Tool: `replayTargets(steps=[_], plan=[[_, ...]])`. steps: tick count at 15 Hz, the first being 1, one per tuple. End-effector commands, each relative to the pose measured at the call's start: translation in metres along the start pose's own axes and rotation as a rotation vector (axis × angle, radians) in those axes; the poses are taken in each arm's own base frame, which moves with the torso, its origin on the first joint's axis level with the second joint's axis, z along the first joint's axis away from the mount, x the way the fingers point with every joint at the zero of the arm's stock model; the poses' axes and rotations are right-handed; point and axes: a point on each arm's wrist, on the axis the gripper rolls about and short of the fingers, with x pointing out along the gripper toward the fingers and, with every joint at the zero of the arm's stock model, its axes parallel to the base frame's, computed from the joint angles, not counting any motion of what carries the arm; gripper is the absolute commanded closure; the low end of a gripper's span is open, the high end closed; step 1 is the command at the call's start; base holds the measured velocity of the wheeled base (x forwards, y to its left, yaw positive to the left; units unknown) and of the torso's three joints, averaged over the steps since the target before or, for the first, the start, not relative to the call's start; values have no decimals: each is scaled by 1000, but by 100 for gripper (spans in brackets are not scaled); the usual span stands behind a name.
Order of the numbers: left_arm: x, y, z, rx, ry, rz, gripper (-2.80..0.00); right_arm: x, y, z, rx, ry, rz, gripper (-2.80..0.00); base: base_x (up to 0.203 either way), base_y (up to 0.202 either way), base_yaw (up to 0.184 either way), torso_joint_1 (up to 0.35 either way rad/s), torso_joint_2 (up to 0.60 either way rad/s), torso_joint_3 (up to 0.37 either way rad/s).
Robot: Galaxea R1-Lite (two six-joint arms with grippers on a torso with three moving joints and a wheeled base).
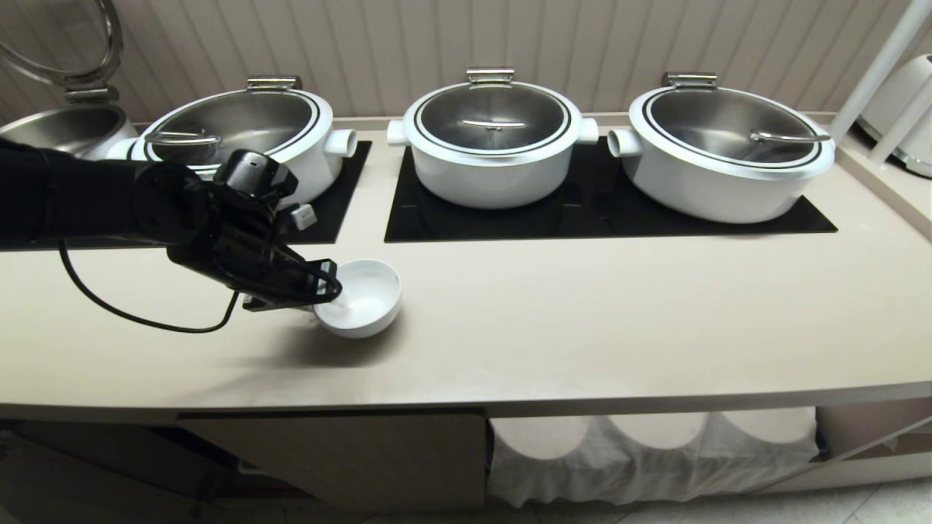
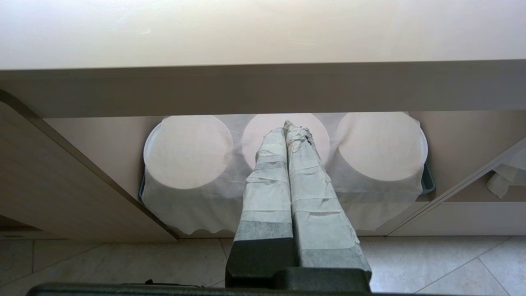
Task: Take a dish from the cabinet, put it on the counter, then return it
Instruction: Pick up the bowl from the table
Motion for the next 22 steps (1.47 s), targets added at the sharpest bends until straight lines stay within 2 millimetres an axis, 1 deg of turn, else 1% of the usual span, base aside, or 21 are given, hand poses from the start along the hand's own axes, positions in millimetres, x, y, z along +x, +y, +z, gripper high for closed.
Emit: replayTargets(steps=[1,12,19,22], plan=[[-1,0,1,-2,-4,-1,0,0,0,0,0,-1,1,0,0,0,0,0,0,0],[-7,-1,2,-11,-19,2,0,0,0,0,0,-1,-1,0,0,0,0,0,0,0],[-21,-1,0,-76,-40,-3,0,0,0,0,0,-1,1,0,0,0,0,0,0,0],[-28,0,-5,-80,-41,-2,0,0,0,0,0,-1,1,0,0,0,0,0,0,0]])
